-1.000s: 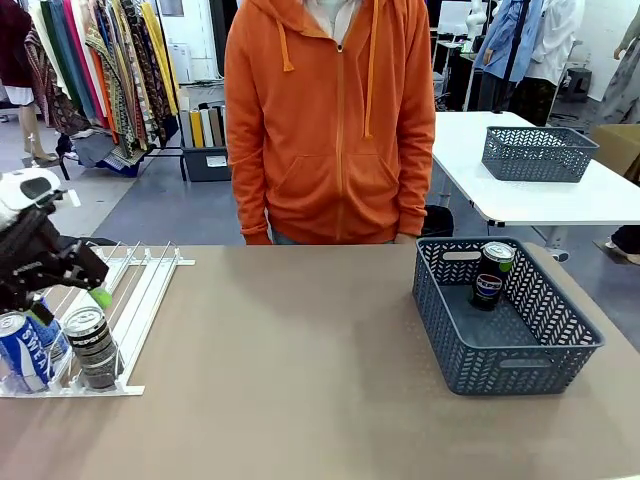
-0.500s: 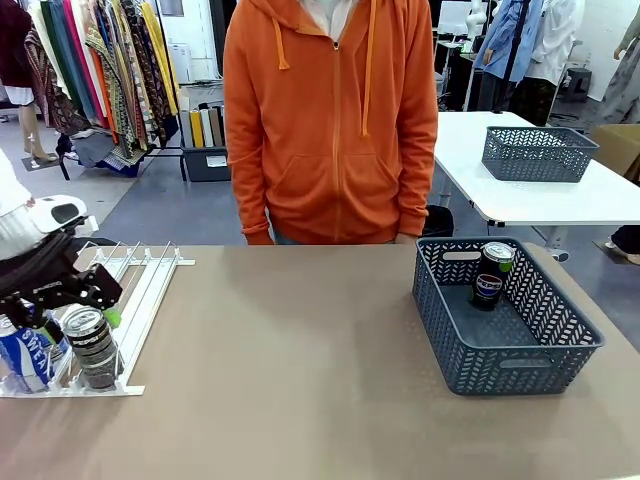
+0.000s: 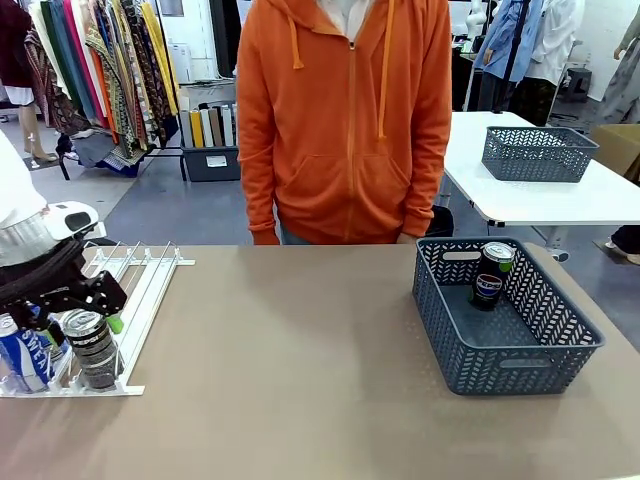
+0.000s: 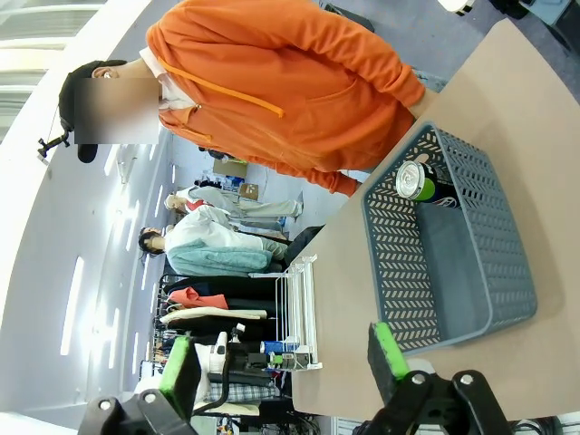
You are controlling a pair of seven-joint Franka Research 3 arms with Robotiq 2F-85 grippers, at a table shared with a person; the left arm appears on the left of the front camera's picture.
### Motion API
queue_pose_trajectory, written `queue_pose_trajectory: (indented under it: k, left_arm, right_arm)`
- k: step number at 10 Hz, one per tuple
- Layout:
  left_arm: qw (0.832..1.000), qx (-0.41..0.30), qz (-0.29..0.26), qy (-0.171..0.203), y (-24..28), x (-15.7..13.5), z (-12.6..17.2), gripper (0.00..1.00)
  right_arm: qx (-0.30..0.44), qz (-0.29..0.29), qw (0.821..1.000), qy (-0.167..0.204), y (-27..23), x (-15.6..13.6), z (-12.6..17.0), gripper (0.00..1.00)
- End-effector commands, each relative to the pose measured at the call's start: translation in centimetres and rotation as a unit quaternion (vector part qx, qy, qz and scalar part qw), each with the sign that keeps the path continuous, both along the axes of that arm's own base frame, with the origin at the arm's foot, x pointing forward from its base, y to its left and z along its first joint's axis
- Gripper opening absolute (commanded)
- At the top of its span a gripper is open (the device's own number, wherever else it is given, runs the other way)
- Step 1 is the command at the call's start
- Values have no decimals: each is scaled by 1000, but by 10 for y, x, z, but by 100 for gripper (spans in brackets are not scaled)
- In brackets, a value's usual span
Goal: Retrieve and store the cans from the dispenser.
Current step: Pick up the last remaining can from one row of the Automatic Can Dispenser and place it in the middle of the table.
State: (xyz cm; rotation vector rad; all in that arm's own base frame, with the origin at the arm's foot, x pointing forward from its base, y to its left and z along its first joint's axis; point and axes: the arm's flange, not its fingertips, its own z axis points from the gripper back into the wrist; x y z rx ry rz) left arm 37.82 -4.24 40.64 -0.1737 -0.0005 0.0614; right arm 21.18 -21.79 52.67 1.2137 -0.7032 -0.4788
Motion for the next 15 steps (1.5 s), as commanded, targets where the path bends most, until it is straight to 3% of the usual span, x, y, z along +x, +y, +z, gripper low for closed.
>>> queue_pose_trajectory:
  k: [1,2,3,4,5,11,13,15]
  left_arm:
    - [1000,24,8,-6,-5,1,-7,100]
    - [1000,25,9,-9,-5,0,-8,100]
    - [1000,25,11,-16,-5,1,-8,69]
    - [999,33,12,-19,-6,1,-8,11]
    - [999,36,12,-21,-7,1,-8,0]
    - [998,48,11,-38,-11,-2,0,0]
    - [996,66,5,-64,-15,-12,28,0]
    - [992,75,6,-100,-18,-27,78,0]
  right_arm:
    - [5,0,1000,-18,0,2,1,100]
    - [5,0,1000,-18,0,2,1,100]
    - [5,0,1000,-18,0,2,1,100]
    - [5,0,1000,-18,0,2,1,100]
    - [5,0,1000,-18,0,2,1,100]
    - [5,0,1000,-18,0,2,1,100]
    - [5,0,1000,-18,0,2,1,100]
    - [5,0,1000,-18,0,2,1,100]
